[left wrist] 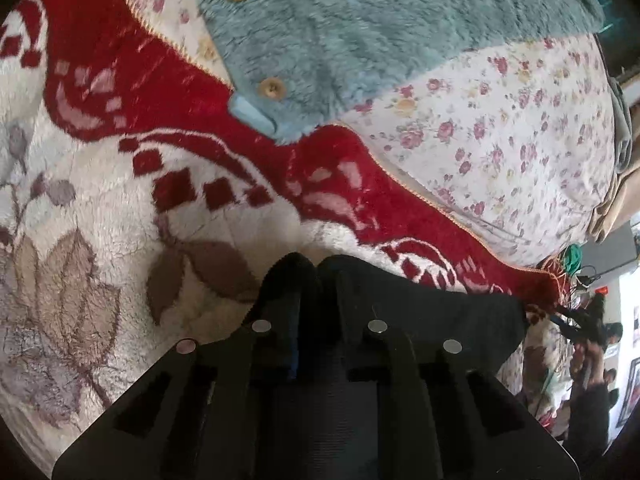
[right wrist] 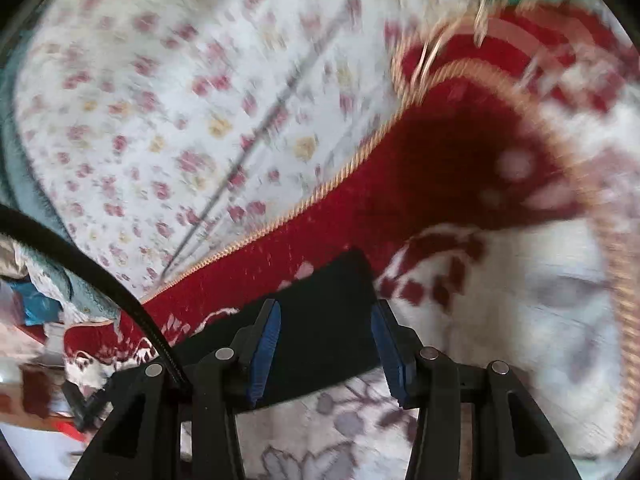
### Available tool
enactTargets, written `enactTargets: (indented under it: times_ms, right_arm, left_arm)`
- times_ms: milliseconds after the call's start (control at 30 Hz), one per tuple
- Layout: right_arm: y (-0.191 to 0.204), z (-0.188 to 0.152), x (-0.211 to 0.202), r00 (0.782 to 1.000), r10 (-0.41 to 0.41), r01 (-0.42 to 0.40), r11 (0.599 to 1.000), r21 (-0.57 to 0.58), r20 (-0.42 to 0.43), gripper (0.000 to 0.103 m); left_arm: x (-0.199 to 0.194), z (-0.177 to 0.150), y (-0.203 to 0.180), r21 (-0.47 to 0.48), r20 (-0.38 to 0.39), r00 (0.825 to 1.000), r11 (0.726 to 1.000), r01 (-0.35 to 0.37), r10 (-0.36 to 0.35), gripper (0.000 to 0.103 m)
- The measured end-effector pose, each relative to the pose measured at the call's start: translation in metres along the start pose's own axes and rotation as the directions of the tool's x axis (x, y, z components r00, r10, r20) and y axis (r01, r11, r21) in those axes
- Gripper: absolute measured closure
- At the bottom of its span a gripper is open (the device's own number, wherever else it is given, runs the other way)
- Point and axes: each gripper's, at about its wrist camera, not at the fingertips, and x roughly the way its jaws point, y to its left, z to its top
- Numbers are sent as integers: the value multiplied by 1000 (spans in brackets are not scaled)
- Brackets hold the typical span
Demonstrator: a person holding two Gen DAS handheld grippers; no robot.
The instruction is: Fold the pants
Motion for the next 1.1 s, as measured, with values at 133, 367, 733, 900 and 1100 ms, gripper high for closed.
enactTargets:
  times_ms: [133, 367, 733, 900, 1100]
  right_arm:
    - [11, 16, 38, 994, -100, 94, 990, -105, -54, 58]
    - [5, 33, 70, 989, -116, 102, 985, -141, -93, 59]
    - [-6, 40, 90, 990, -88, 72, 987, -144, -109, 78]
    - [-6, 36, 97, 991, -66, 49, 989, -143, -116, 82]
    - [3, 20, 77, 999, -51, 47, 974, -220, -9, 101]
  left_arm:
    - [-12, -2, -8, 8, 27, 999, 999, 33, -34, 90]
    - [-15, -3, -16, -9, 32, 998, 999, 46, -46, 90]
    - [-6, -3, -9, -48, 23, 999, 998, 51, -50, 90]
    - [-2, -3, 1, -120, 24, 998, 991, 57, -55, 90]
    - [-13, -8, -11, -72, 47, 998, 996, 48, -45, 92]
